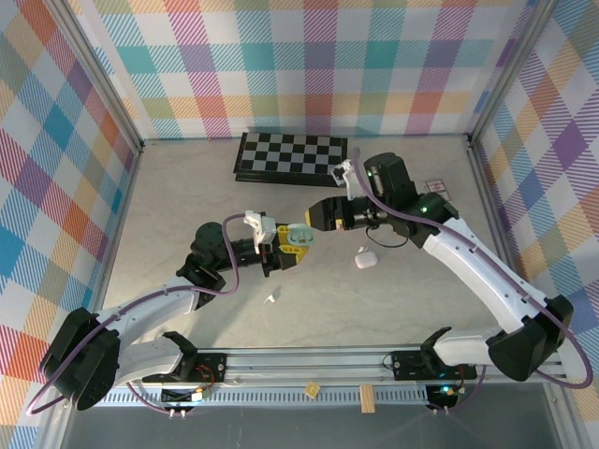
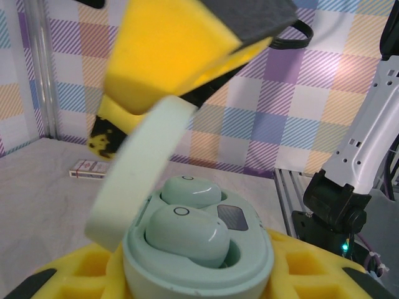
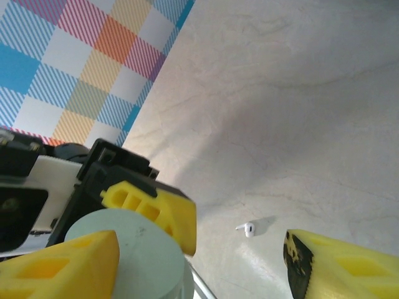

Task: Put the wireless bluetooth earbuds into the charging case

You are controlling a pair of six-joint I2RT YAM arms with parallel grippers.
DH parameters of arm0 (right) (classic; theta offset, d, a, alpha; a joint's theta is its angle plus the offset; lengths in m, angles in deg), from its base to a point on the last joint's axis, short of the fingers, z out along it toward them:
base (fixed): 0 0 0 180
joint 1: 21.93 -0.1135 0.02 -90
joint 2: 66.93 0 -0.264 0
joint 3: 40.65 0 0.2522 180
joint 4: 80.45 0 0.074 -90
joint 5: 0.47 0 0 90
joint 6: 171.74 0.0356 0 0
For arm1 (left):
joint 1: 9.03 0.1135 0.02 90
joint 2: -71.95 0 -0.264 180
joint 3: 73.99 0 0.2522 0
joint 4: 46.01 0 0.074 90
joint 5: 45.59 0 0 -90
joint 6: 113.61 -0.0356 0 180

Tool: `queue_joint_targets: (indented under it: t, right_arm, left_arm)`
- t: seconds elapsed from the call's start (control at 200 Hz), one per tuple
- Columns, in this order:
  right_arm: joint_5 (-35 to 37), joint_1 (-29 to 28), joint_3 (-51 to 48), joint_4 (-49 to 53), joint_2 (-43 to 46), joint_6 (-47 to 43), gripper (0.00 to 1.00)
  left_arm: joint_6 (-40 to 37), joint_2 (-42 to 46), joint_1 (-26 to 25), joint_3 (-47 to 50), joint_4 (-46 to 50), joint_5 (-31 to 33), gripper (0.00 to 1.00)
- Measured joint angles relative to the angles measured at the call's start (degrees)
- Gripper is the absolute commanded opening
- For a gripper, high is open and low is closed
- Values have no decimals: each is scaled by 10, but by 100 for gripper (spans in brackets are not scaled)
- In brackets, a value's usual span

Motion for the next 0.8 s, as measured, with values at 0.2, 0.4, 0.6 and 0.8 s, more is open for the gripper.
queue_joint_targets:
  t: [0.2, 0.4, 0.6, 0.8]
  right_arm:
    - [-46, 23, -48, -41, 46, 49, 72]
    - [-126, 61, -127, -139, 60, 159, 72]
    - [-209, 60, -167, -229, 56, 249, 70]
    - [-251, 48, -179, -317, 39, 316, 63]
  left_arm:
    - [0, 0, 0, -3, 2, 1, 27]
    - [0, 0, 0, -3, -14, 13, 27]
    - [1, -16, 0, -13, -37, 37, 28]
    - [3, -39, 0, -24, -58, 41, 28]
